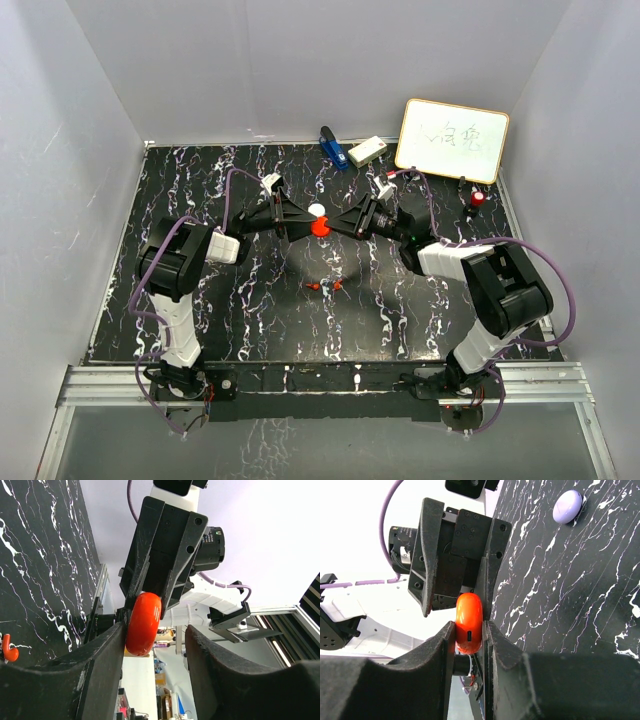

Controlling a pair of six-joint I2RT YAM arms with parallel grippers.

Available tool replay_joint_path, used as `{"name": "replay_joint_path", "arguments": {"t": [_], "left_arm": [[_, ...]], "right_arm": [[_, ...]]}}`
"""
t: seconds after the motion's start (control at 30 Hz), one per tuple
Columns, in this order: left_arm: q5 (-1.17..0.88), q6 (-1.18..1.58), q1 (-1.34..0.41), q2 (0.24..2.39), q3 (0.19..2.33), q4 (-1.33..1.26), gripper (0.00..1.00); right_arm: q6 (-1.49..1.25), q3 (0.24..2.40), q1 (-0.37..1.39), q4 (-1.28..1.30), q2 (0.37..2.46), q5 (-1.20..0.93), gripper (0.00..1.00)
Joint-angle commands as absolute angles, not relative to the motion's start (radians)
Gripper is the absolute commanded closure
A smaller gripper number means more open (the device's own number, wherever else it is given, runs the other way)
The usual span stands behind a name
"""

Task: Insert the wireless bluetooth earbuds into the charging case
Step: Open the charging case.

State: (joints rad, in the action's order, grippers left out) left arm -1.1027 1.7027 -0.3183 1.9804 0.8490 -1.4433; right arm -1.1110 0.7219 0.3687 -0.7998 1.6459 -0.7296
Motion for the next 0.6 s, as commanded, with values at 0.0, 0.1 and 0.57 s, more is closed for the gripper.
{"name": "replay_joint_path", "arguments": {"t": [0.0, 0.1, 0.57], "left_arm": [[-1.1, 1.71, -0.324, 1.947, 0.85, -1.766, 0.52], [-1.102, 1.712, -0.324, 1.944, 0.847, -1.768, 0.53], [-1.1, 1.72, -0.328, 1.941, 0.84, -1.781, 0.72]], "right_arm": [[-1.117, 0.719, 0.359, -0.882, 1.619, -0.724, 0.98], [-1.122, 0.718, 0.358, -0.889, 1.621, -0.722, 0.98], [-1.14, 0.721, 0.357, -0.904, 1.636, -0.712, 0.98]]}}
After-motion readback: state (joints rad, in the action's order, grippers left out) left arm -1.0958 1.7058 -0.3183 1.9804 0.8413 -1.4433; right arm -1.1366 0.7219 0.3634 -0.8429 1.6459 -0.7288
